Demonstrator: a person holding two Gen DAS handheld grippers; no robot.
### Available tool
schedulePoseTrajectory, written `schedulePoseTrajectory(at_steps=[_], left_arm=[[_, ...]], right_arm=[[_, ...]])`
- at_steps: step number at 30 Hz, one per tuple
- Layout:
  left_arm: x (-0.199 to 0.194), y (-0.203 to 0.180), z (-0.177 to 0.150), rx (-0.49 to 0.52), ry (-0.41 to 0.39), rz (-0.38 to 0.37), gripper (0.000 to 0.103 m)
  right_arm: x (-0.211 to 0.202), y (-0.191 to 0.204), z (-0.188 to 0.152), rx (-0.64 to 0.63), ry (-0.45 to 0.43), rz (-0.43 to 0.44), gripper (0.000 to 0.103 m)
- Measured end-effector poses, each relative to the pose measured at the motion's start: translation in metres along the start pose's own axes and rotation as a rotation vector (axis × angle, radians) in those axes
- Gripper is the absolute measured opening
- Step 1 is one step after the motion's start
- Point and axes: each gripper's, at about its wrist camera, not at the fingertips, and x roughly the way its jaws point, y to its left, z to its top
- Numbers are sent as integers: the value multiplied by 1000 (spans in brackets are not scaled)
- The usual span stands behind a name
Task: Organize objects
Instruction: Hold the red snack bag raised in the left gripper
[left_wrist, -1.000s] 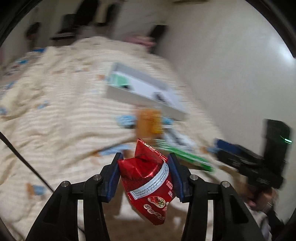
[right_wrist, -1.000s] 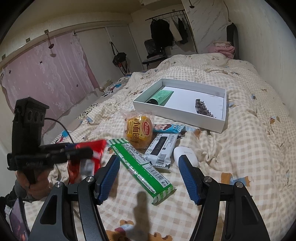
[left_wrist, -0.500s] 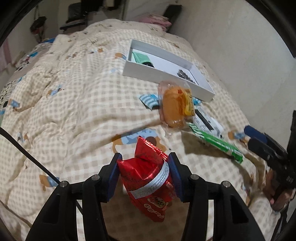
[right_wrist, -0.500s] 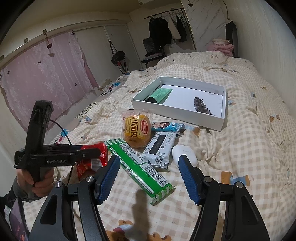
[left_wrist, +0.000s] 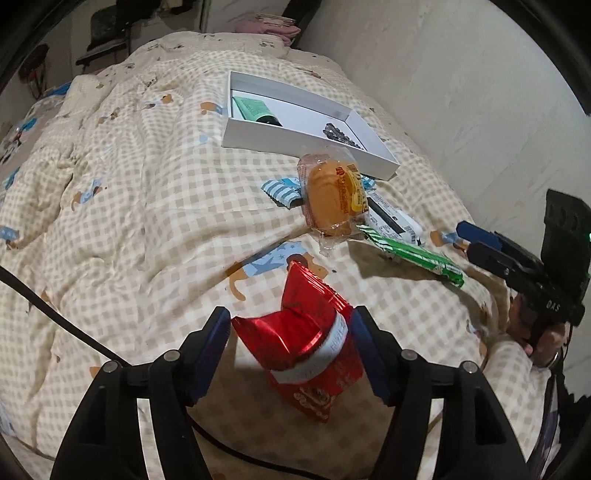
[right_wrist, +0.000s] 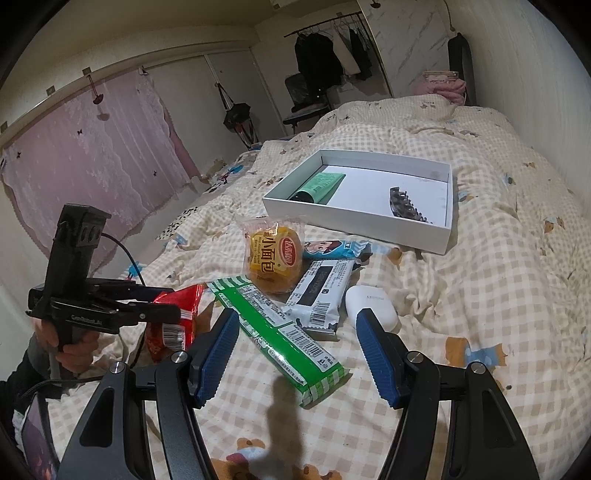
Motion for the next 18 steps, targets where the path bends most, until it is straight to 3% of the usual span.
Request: schedulePoseTrajectory(at_steps=[9, 14, 18], left_arm=[[0, -12, 3, 202, 22, 27, 77], [11, -13, 12, 304, 74, -35, 77], [2, -26, 10, 441, 74, -5, 77]], right_arm=[[1, 0, 0, 3, 5, 2, 67], [0, 0, 0, 4, 5, 2, 67], [0, 0, 0, 3, 5, 3, 67]])
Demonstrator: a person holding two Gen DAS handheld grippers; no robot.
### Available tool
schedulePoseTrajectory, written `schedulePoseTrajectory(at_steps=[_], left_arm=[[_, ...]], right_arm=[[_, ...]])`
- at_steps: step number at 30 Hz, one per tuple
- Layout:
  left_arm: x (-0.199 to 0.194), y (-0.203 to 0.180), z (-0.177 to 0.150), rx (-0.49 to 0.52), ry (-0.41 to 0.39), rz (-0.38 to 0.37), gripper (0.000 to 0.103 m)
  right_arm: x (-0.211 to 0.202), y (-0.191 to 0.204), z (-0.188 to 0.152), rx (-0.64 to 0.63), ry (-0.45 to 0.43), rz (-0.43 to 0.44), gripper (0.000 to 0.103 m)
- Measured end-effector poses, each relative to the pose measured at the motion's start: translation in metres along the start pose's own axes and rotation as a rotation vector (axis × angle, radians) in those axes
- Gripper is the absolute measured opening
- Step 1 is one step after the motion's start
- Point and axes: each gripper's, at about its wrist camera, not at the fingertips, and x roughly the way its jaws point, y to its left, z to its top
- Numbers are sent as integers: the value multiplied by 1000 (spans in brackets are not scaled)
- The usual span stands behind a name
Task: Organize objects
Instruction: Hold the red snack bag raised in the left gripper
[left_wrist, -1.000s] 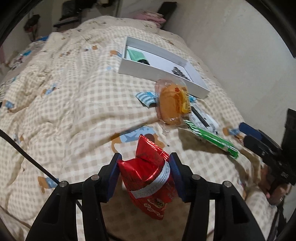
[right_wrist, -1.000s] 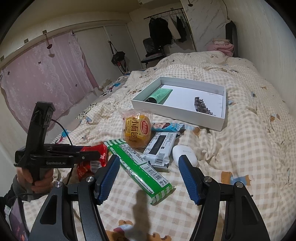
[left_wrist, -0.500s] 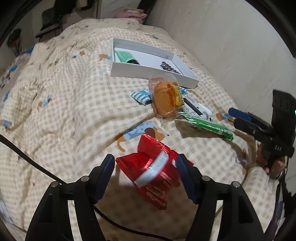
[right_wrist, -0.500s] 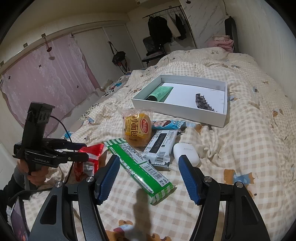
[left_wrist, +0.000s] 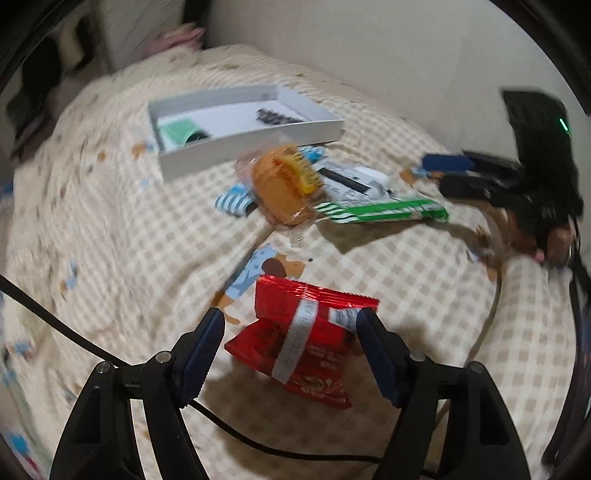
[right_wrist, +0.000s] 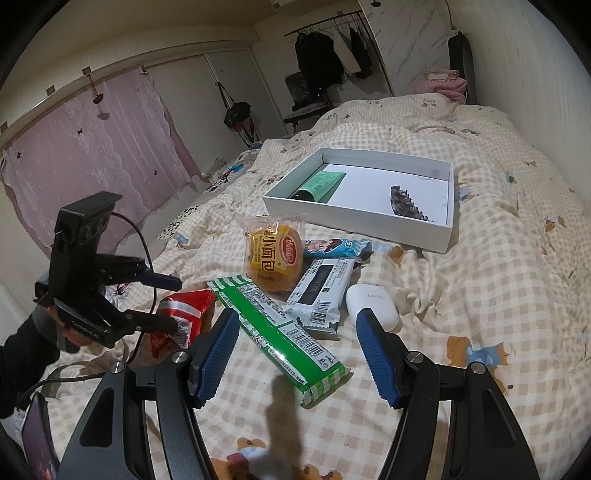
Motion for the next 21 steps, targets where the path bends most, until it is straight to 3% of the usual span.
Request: schedulePoseTrajectory(at_steps=[6, 7, 8, 11, 15, 21], left_arm=[[10, -10, -2, 95, 72, 19, 75], [12, -10, -3, 97, 81, 16, 72], [14, -10, -3, 95, 85, 1, 60], [13, -10, -2, 73, 74, -2, 53], [0, 0, -2, -61, 26, -55, 46], [-21, -5, -1, -209, -70, -10, 46]], right_arm=[[-1, -1, 0, 7, 5, 4, 67], [-1, -1, 0, 6, 4, 3, 67], [-1, 0, 0, 5, 4, 3, 67], [-1, 0, 0, 3, 6, 2, 67], [0, -1, 0, 6, 3, 3, 67], [0, -1, 0, 6, 3, 3, 67]])
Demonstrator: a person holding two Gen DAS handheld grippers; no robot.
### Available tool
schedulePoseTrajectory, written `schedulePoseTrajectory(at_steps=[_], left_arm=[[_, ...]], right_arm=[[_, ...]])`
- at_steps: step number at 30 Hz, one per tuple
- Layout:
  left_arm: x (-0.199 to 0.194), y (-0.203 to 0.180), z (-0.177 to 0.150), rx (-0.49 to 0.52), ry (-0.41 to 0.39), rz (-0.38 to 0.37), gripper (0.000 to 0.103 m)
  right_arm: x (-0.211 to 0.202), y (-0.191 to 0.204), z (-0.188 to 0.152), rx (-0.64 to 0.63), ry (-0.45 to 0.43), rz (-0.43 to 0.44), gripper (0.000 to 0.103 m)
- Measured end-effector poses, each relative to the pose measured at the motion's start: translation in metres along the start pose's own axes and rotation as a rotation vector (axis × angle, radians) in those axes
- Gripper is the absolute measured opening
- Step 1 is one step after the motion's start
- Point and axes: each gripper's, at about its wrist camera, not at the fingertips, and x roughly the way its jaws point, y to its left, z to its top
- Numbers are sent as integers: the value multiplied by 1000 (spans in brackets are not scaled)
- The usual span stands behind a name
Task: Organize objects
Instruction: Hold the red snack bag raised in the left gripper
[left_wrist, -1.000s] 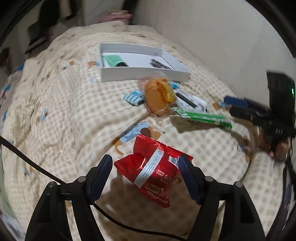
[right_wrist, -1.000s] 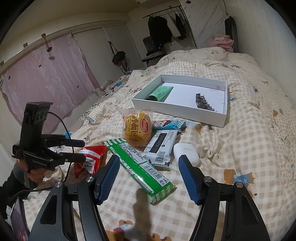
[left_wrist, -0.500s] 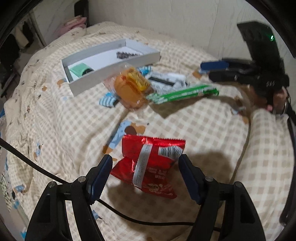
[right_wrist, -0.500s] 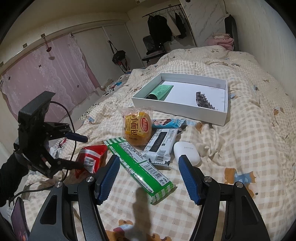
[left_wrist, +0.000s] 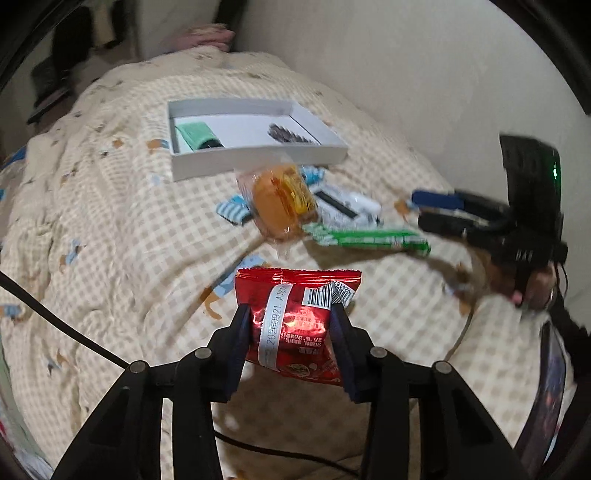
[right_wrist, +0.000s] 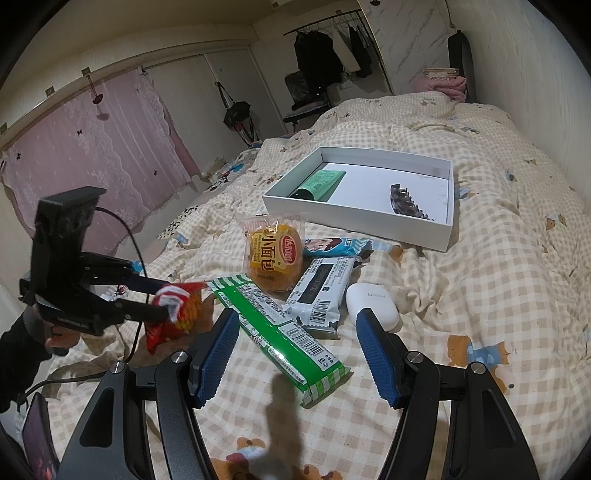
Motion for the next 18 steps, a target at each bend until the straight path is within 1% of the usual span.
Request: schedulePoseTrajectory(at_steps=[2, 3, 7, 9, 13, 16, 17, 18], left_arm=[[-5, -3, 5, -37, -36, 38, 46], [-7, -3, 8, -61, -48, 44, 46], [-10, 9, 18, -192, -107, -4, 46], [-5, 12, 19, -228, -104, -5, 46], [10, 2, 16, -211, -113, 50, 46], [18, -4, 11, -213, -124, 38, 46], [21, -4, 9, -218, -121, 27, 46], [23, -5, 7, -227, -113, 34, 46]], right_arm=[[0, 0, 0, 0, 0, 0, 67], [0, 0, 0, 0, -1, 0, 67], [0, 0, 0, -2, -4, 1, 67], [1, -1, 0, -1, -5, 2, 67], [0, -1, 0, 0, -5, 3, 67], [0, -2, 0, 1, -3, 4, 67], [1, -2, 0, 2, -2, 4, 67], [1, -2, -1, 3, -1, 4, 67]])
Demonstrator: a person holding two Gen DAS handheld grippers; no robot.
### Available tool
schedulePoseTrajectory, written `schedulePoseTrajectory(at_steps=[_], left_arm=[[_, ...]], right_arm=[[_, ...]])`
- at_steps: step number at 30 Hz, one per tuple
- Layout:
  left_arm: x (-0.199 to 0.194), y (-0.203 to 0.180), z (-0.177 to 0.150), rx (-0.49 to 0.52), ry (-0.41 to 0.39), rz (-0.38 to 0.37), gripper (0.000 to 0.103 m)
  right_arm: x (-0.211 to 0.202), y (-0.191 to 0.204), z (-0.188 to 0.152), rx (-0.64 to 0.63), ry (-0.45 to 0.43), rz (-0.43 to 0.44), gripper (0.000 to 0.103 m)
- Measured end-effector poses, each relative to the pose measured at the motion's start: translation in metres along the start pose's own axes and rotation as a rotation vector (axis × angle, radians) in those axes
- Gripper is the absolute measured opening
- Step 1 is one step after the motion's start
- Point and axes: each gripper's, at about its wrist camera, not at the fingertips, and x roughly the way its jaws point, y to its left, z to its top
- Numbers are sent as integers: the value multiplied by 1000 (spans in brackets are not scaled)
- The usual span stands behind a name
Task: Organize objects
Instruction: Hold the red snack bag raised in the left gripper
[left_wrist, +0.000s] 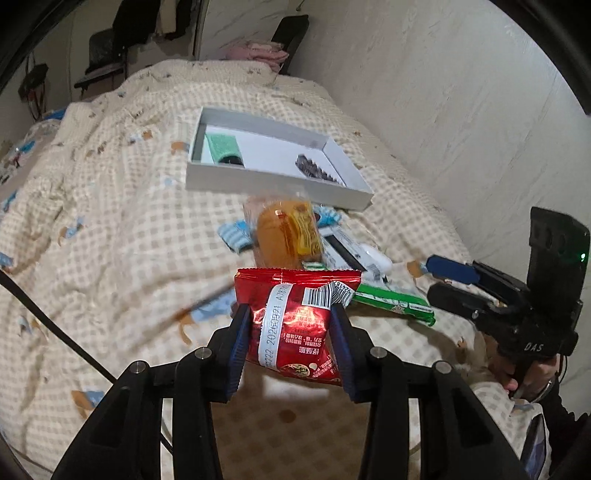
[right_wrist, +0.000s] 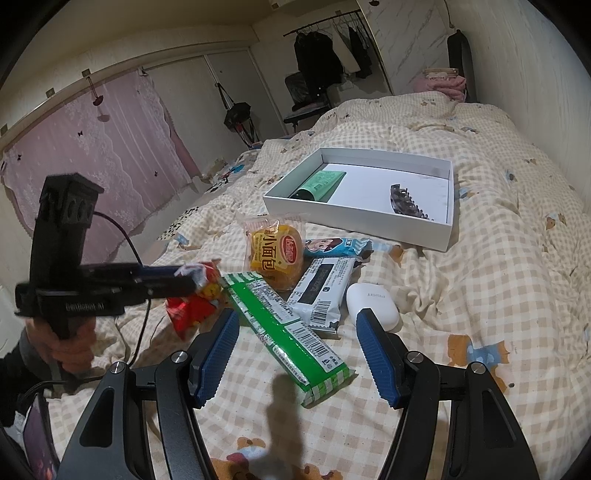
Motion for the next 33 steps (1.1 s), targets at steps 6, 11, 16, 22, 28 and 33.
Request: schedulePoseTrajectory(at_steps=[6, 11, 16, 22, 28, 33], left_arm=[[4, 3, -8, -27, 7, 50, 46], [7, -13, -15, 50, 16, 75, 46], [9, -19, -16, 84, 23, 110, 46], [10, -18, -18, 82, 12, 119, 46], [10, -15, -20, 67, 0, 116, 46], [11, -15, -21, 64, -7, 116, 46]], right_arm=[[0, 0, 0, 1, -1, 0, 67], [1, 0, 0, 0, 0, -1, 67], [1, 0, 0, 0, 3, -1, 67], [3, 0, 0, 1, 11, -2, 67], [4, 0, 0, -1, 18, -7, 67], [4, 0, 0, -1, 20, -8, 67]])
